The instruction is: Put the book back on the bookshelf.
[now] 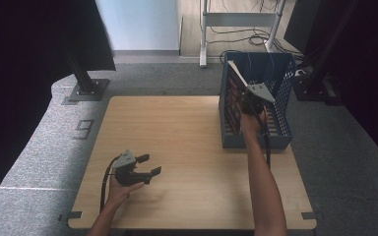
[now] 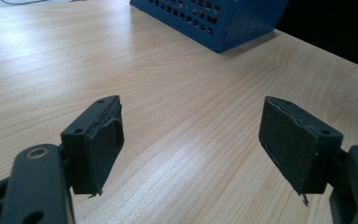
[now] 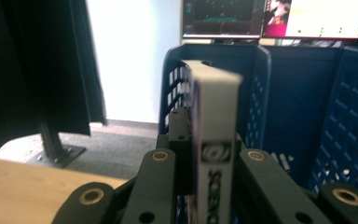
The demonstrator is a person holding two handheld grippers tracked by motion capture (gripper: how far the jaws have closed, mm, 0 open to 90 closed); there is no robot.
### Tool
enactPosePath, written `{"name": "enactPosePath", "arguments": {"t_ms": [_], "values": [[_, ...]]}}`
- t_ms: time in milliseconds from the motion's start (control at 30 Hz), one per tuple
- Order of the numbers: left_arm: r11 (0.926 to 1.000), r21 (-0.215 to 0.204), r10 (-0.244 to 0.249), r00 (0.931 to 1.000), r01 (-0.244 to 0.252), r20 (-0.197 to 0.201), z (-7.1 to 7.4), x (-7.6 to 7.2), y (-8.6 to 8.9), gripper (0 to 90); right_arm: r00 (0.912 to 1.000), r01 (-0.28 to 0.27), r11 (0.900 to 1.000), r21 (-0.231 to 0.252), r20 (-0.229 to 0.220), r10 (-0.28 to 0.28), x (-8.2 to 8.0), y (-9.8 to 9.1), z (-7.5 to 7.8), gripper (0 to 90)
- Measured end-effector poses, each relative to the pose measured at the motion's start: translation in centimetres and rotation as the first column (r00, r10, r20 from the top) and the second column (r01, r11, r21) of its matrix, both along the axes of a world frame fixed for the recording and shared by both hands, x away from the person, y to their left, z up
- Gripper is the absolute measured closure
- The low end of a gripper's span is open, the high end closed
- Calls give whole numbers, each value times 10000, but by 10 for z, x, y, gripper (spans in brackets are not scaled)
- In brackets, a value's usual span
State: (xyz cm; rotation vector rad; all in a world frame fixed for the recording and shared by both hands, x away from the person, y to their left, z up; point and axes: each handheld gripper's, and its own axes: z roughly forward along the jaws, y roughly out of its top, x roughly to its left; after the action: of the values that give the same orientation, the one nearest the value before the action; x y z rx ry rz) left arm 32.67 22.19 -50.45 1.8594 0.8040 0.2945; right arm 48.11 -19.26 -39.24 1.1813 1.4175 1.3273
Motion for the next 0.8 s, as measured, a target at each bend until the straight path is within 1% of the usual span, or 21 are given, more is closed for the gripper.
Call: {"name": "enactPosePath", "arguments": {"t_ms": [67, 133, 233, 300, 367, 400, 467, 533, 600, 667, 800], "values": [[10000, 8, -33, 10000, 33, 26, 0, -1, -1, 220, 9998, -121, 9999, 31, -162, 122, -4, 0, -2, 802], [10000, 22, -54, 10000, 54, 38, 1, -1, -2, 220, 9994, -76, 10000, 37, -336, 77, -8, 0, -5, 798], [9999, 35, -97, 9999, 97, 33, 0, -1, -3, 220, 9992, -125, 9999, 66, -369, 128, -12, 0, -8, 791], [9999, 49, -112, 9999, 111, 26, 0, -1, -4, 220, 9982, -321, 9994, 106, -496, 326, -13, 0, -9, 774], [9999, 71, -125, 9999, 125, 14, 0, -1, -5, 220, 9959, -466, 9989, 15, -770, 466, -11, 1, -10, 748], [9999, 77, -125, 9999, 124, 12, 0, -1, -5, 220, 9946, -439, 9990, -61, -940, 431, -9, 1, -12, 743], [9999, 65, -114, 9999, 114, 14, 0, -1, -4, 220, 9928, -374, 9992, -169, -1141, 352, -6, 2, -15, 741], [9999, 48, -104, 9999, 104, 25, 0, -1, -3, 219, 9907, -234, 9995, -232, -1349, 201, -3, 1, -19, 766], [10000, 31, -86, 10000, 86, 29, 1, -1, -3, 219, 9903, -98, 9995, -304, -1385, 55, -2, 1, -19, 805], [10000, 30, -87, 10000, 87, 23, 0, -1, -3, 219, 9891, 81, 9979, -642, -1464, -175, -2, 3, -17, 814], [9999, 45, -117, 9999, 117, 39, 0, -1, -3, 219, 9890, 243, 9976, -648, -1440, -335, -3, 3, -17, 816]]}}
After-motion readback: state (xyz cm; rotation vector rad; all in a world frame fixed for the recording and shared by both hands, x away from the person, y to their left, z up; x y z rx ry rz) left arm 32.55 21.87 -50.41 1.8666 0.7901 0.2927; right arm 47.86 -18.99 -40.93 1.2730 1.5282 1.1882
